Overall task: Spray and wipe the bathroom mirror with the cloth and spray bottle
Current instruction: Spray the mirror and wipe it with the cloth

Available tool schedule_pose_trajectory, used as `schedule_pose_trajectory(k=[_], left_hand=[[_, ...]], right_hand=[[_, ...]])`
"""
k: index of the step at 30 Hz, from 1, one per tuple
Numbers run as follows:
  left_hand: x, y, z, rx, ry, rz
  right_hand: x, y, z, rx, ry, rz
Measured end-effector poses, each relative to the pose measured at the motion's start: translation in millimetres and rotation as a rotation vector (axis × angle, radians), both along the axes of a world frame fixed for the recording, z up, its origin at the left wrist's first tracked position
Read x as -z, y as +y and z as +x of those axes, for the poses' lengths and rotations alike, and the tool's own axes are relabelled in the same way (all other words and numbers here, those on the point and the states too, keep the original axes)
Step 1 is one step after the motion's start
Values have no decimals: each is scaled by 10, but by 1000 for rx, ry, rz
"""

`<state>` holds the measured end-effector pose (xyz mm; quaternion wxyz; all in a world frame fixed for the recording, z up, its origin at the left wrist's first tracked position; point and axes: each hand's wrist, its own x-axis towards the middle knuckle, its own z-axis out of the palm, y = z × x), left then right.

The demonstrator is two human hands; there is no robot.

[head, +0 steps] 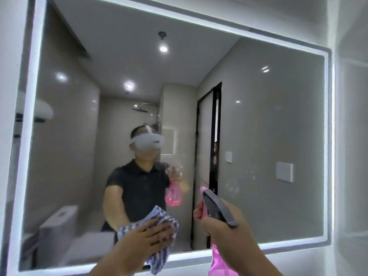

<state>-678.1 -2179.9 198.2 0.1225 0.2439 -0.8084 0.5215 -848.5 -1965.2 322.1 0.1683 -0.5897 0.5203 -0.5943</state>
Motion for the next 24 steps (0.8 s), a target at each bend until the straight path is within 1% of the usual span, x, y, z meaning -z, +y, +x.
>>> schedule_pose_trajectory(k=[2, 5, 7, 8, 9, 10, 11, 13, 15, 17, 18, 19, 20, 22, 24], left_hand=[[-540, 72, 3, 86, 182, -64], [-1370, 86, -92, 70, 530, -84], [-1687, 31, -243, 7, 710, -11], [-1732, 13, -358, -24, 774, 35], [-1726, 22, -470, -15, 799, 56], [-1642, 30, -563, 6, 758, 55], [-1473, 30, -632, 40, 669, 35], [-997, 26, -667, 123, 421, -13], [-574, 44, -550, 120, 181, -1], [-456, 80, -383, 75, -25, 29], [-538, 80, -332, 69, -64, -4], [-675, 72, -300, 59, -30, -38], [-869, 79, -290, 61, 79, -65], [-1354, 96, -337, 74, 382, -124], [-1815, 103, -456, 106, 638, 0]], right_hand=[[14, -23, -221, -17, -2, 15], [52, -89, -446, -22, 18, 15], [53, -135, -499, -37, 34, -19], [54, -161, -519, -37, 25, -29], [57, -187, -536, -30, 13, -28], [68, -208, -547, -23, 6, -25], [77, -219, -545, -18, -1, -21], [84, -218, -513, -21, -26, -19], [100, -218, -474, -18, -54, -14], [110, -235, -469, -5, -27, 16], [107, -244, -483, -1, -9, 23], [94, -257, -500, -3, -3, 21], [76, -267, -528, -8, 2, 16], [38, -259, -576, -12, 31, 31], [23, -253, -613, -26, 20, 2]])
